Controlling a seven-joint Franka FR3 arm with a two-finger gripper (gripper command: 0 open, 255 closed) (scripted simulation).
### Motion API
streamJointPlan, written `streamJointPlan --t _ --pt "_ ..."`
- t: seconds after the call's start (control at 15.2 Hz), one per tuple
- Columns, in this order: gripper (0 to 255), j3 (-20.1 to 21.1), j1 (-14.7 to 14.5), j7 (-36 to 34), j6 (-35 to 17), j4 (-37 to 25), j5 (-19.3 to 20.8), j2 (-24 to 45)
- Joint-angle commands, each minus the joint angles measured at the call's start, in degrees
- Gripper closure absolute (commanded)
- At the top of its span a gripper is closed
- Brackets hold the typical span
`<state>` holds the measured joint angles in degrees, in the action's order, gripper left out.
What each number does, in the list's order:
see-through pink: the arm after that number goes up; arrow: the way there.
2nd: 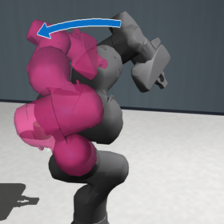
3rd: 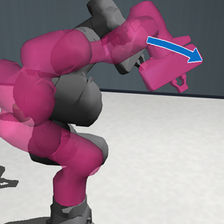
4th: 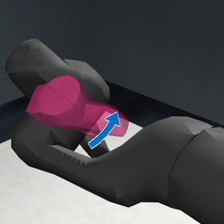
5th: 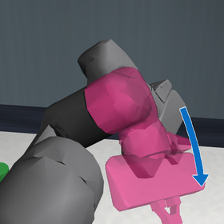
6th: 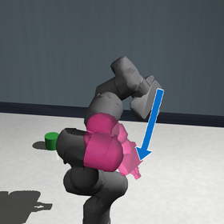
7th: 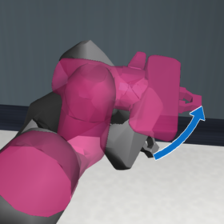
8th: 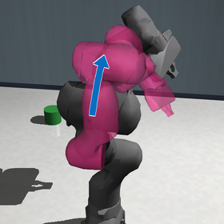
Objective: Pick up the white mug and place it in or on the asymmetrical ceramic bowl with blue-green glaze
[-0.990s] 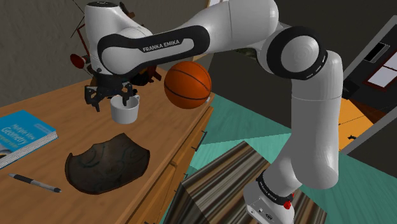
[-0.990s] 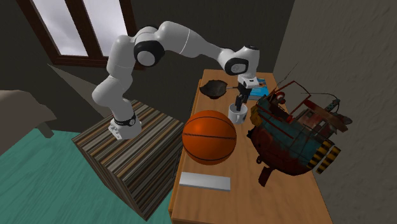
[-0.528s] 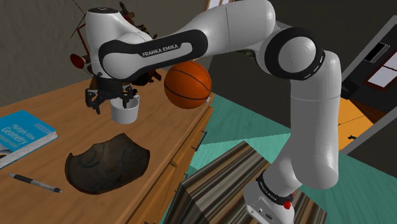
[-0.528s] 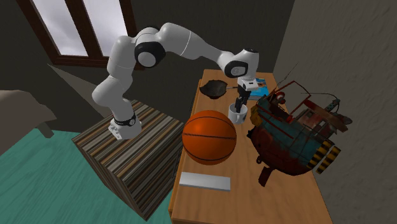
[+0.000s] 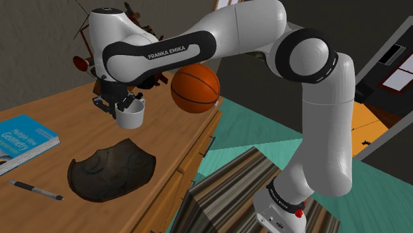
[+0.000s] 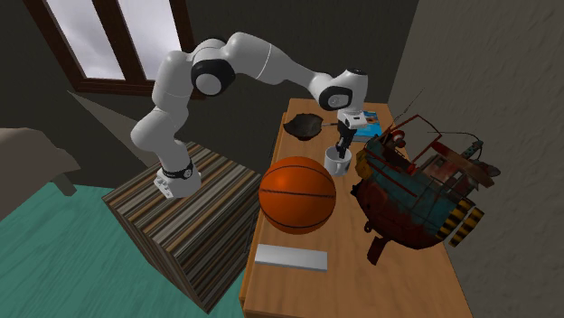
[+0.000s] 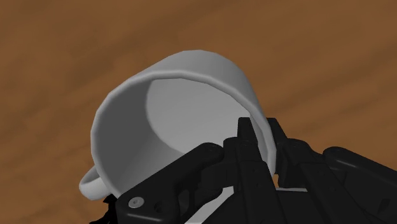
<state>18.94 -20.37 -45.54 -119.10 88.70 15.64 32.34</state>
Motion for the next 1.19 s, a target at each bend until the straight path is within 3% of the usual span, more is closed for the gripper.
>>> streamJointPlan --t 0.0,1.12 --pt "255 0.0 0.0 0.0 0.0 0.0 0.0 0.0" --pt "255 0.9 0.1 1.5 8.8 -5.5 -1.7 -3.5"
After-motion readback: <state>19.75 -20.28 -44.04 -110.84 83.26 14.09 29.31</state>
